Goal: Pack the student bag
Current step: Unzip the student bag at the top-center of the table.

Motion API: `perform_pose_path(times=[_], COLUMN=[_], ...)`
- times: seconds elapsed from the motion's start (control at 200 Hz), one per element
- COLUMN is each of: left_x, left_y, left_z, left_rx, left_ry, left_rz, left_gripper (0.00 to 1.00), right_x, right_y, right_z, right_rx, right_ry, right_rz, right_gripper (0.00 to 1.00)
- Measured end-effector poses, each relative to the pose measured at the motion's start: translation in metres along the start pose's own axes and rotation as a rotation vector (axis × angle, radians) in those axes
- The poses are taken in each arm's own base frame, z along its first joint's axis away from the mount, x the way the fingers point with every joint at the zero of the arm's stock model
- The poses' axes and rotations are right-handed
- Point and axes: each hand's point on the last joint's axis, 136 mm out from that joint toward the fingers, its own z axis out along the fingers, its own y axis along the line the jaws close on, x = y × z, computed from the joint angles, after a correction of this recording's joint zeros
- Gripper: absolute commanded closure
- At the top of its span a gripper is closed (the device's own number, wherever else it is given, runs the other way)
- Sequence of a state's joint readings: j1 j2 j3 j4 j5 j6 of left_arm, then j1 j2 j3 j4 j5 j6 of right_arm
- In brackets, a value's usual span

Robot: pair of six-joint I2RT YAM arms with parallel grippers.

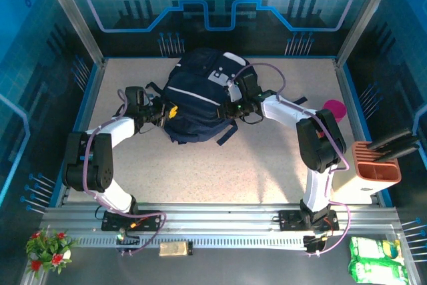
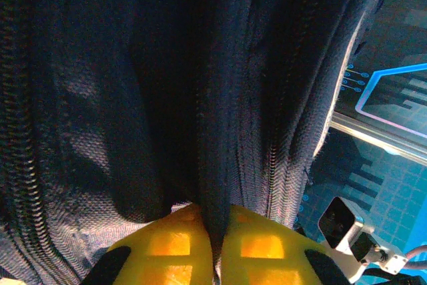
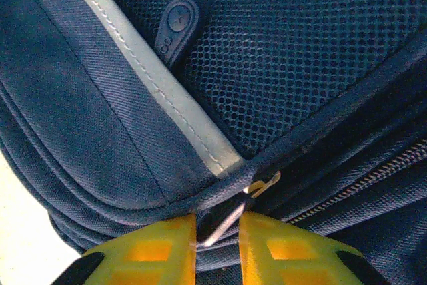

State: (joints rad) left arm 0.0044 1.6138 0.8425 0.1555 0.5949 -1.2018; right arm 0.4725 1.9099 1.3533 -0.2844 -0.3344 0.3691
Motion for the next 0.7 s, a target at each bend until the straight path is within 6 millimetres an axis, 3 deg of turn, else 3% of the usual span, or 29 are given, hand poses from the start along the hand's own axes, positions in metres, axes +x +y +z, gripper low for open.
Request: perform_pose_path(times=[0.105, 0.235, 0.485, 0.7], left_x=[0.0, 0.0, -0.002, -0.004], left_y=[0.0, 0.0, 0.0, -0.001], left_z=[0.0, 0.0, 0.0, 0.0], left_rx=[0.0, 0.0, 0.0, 0.0], left_ry=[0.0, 0.0, -0.012, -0.022], left_rz=[0.0, 0.0, 0.003, 0.005], left_gripper=[1.0, 1.0, 1.0, 1.0], right_x=[0.0, 0.0, -0.007, -0.015], right_y=[-0.003, -0.004, -0.003, -0.003], right_z=[0.001, 0.002, 0.004, 0.006], right_rx=[0.02, 0.035, 0.021, 0.006], right_ry=[-0.002, -0.006, -0.041, -0.078], right_rz=[0.024, 0.057, 0.161, 0.246], right_gripper=[0.84, 0.78, 0.77, 0.81])
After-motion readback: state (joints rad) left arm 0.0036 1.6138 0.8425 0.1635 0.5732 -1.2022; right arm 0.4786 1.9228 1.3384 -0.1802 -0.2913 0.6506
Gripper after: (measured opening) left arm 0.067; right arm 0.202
